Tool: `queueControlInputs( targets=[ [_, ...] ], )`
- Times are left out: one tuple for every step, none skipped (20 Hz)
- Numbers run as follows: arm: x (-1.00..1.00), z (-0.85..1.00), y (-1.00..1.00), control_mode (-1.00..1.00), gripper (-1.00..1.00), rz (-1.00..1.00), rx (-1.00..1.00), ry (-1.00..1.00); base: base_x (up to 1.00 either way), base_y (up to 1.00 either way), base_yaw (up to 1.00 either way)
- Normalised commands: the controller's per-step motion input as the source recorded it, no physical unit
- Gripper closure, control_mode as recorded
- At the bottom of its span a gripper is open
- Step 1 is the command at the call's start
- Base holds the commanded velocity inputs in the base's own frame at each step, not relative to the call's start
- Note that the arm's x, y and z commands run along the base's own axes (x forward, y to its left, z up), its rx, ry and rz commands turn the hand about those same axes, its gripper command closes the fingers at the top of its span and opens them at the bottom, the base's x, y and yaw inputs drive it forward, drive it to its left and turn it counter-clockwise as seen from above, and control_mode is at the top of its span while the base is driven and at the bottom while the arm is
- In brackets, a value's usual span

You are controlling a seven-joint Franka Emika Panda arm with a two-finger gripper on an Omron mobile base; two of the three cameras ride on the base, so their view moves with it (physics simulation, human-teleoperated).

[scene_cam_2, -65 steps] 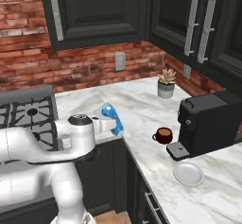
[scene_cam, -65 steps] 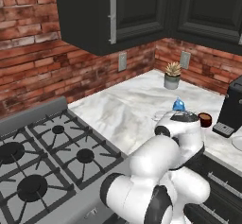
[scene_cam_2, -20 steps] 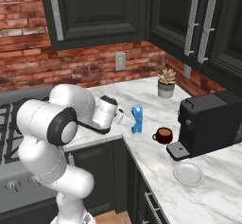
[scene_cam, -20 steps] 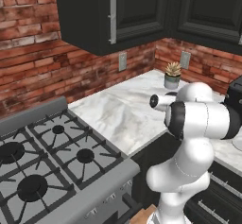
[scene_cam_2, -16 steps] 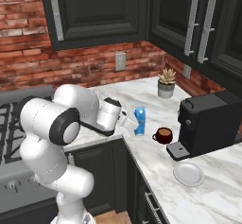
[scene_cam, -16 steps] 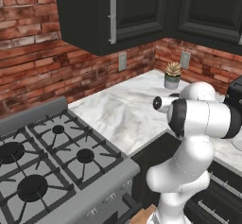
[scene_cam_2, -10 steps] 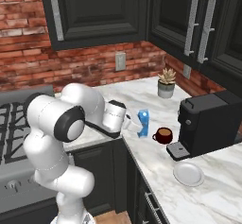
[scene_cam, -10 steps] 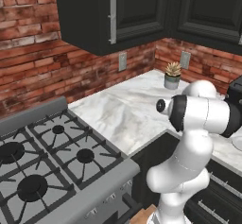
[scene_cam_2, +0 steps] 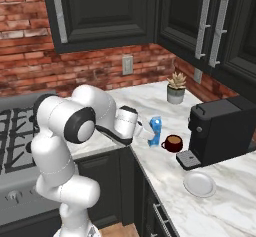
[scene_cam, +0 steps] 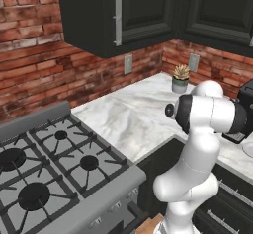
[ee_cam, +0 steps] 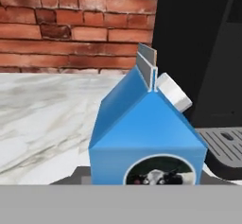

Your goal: Take a sugar cube from the saucer and place it inside the coffee. Then, grab milk from the fridge and place it next to the coffee on the counter to sweeten the coffee.

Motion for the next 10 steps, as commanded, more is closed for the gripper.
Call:
queueControlInputs(
  targets=[
    [0.00, -0.29, -0.06, -1.00, 1.00, 0.00, 0.00, -0.03, 0.00, 0.00, 0.00],
    [0.00, -0.29, 0.00, -1.00, 1.00, 0.00, 0.00, -0.03, 0.00, 0.00, 0.00],
    [0.00, -0.31, 0.00, -1.00, 1.00, 0.00, 0.00, -0.03, 0.00, 0.00, 0.00],
    [0.00, -0.29, 0.00, -1.00, 1.00, 0.00, 0.00, -0.04, 0.00, 0.00, 0.00],
    [-0.03, -0.25, 0.00, -1.00, 1.00, 0.00, 0.01, -0.07, 0.00, 0.00, 0.00],
    [-0.06, -0.26, 0.00, -1.00, 1.00, 0.00, 0.00, -0.08, 0.00, 0.00, 0.00],
    [-0.18, -0.37, 0.00, -1.00, 1.00, 0.00, 0.00, -0.04, 0.00, 0.00, 0.00],
    [-0.12, -0.26, 0.00, -1.00, 1.00, 0.00, 0.00, -0.06, 0.00, 0.00, 0.00],
    [-0.11, -0.21, 0.00, -1.00, 1.00, 0.00, 0.00, -0.06, 0.00, 0.00, 0.00],
    [-0.19, -0.31, 0.00, -1.00, -1.00, 0.00, 0.00, 0.00, 0.00, 0.00, 0.00]
  ],
)
